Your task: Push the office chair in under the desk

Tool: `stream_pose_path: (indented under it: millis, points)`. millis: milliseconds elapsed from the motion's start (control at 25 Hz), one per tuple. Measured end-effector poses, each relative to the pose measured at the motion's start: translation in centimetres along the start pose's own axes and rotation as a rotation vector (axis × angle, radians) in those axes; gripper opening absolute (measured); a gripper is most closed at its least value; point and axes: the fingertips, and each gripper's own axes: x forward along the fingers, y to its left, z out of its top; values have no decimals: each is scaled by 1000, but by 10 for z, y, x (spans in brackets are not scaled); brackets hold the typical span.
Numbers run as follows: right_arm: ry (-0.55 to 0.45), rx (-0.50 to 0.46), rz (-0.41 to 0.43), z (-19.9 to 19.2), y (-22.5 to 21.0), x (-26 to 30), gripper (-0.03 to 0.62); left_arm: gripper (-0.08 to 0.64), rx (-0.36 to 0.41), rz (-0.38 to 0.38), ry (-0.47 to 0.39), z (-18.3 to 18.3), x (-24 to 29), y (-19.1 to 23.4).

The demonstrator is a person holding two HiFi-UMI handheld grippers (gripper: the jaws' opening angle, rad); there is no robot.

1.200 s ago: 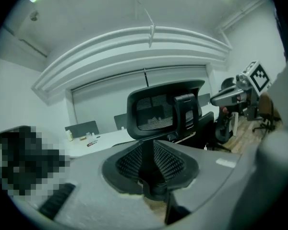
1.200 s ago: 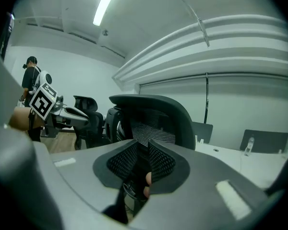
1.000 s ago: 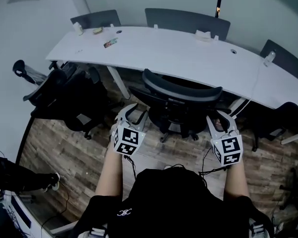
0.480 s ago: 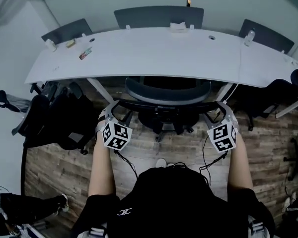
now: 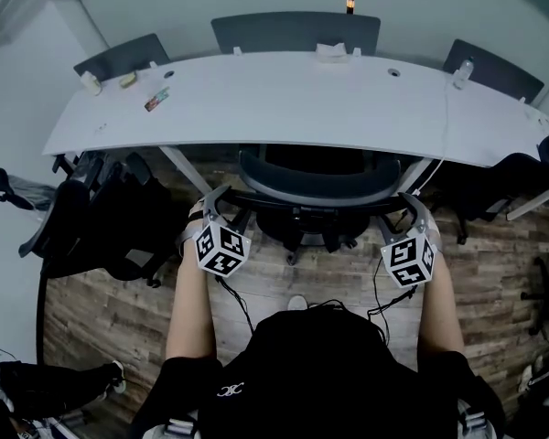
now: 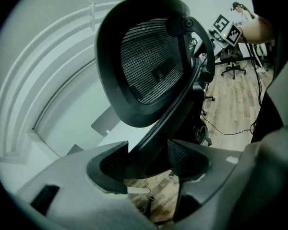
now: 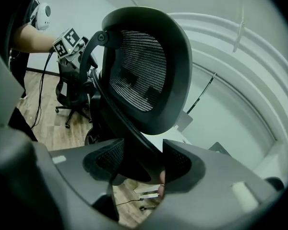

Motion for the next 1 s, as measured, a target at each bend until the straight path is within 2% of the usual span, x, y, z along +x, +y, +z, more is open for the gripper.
stream_pose_path:
  millis: [400,640,1000]
  points:
    - [-7,16,30,2,-5,5,262,264,-22,-19,-10,3,4,4]
    - [-17,27,54,4,-7,13,267,264,-27,-19,12,3,11,10]
    - [-31,18,45,18,-14,40,267,257,-41,-7,-5,-1,29,33]
